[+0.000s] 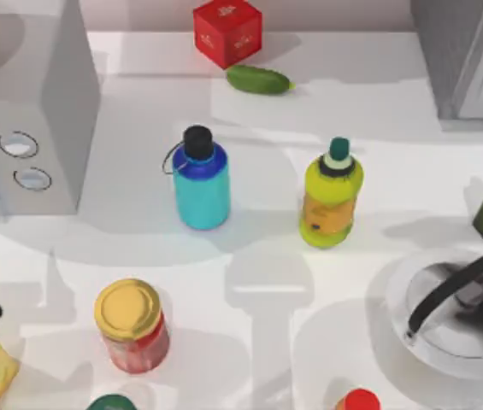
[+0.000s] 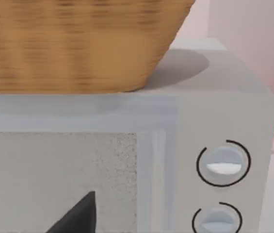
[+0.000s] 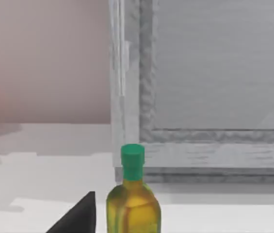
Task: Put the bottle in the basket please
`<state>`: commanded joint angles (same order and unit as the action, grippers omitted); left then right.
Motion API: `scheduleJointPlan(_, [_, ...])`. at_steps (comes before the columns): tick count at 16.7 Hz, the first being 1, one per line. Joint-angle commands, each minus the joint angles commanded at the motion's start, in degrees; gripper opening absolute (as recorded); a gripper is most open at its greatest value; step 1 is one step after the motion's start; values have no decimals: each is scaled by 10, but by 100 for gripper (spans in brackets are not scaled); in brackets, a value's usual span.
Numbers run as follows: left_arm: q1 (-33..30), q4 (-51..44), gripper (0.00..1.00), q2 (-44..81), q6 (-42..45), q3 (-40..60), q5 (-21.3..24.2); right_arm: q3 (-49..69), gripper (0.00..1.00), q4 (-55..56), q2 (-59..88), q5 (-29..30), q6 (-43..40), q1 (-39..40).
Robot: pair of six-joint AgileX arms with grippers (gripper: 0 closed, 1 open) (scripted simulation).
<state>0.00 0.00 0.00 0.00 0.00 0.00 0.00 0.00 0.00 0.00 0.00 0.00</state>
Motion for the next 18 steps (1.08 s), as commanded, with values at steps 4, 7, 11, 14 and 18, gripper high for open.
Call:
scheduleJointPlan(4, [-3,17,100,17,1,4,6,0,100,0,0,0,0,0])
scheduleJointPlan(7, [-14,81,100,89,5,21,30,0,100,0,0,0,0,0])
scheduleJointPlan(11, [-36,220,100,267,11,60,81,0,100,0,0,0,0,0])
scheduleJointPlan(14, [-57,348,100,448,16,96,128,0,100,0,0,0,0,0])
scheduleJointPlan(18, [-83,528,100,707,22,147,191,0,100,0,0,0,0,0])
